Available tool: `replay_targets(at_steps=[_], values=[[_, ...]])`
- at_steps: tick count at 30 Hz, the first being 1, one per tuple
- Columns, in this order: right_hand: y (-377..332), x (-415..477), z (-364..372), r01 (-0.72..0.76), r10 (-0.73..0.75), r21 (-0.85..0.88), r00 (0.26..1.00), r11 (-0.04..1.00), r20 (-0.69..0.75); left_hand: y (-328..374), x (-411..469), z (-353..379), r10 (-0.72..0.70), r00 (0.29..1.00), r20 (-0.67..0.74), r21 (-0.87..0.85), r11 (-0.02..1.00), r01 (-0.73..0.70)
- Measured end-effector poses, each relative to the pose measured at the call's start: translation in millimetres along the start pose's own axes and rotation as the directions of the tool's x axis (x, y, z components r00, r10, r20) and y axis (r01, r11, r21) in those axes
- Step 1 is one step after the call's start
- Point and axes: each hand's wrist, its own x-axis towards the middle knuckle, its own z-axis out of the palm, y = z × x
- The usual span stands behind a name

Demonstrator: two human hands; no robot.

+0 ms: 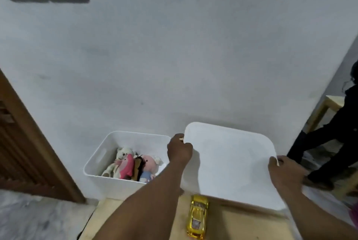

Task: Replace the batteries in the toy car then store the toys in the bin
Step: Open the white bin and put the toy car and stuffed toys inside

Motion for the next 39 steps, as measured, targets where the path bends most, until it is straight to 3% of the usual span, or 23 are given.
replay_targets(at_steps=[3,8,13,24,31,39], values=[[-63.2,-21.4,44.8,0.052,-0.057,0.058,0.995,0.997,0.084,-13.4,41.3,-76.5,0.018,0.996,-0.092,0.077,0.997,-0.01],[-159.1,-80.7,129.0,0.074,-0.086,0.049,0.946,0.996,0.313,-71.0,95.7,-196.3,-0.069,0.971,-0.228,0.129,0.987,0.1],[-199.4,-120.0,193.7,0.013,0.001,-0.03,0.913,0.999,0.408,-122.5,138.8,-258.6,-0.069,0.978,-0.195,0.211,0.971,0.111],[-234.3,-142.9,234.3,-0.003,0.067,-0.171,0.926,0.985,0.372,-174.5,195.5,-264.3,-0.035,0.999,-0.01,0.461,0.887,0.036],[-236.1,-142.0,229.1,-0.02,0.088,-0.227,0.952,0.974,0.294,-179.8,208.5,-249.8,-0.014,0.999,0.044,0.406,0.914,-0.005],[-228.7,-135.9,230.3,-0.02,0.111,-0.225,0.91,0.974,0.399,-190.0,212.3,-232.5,0.016,1.0,0.021,0.434,0.901,-0.023]])
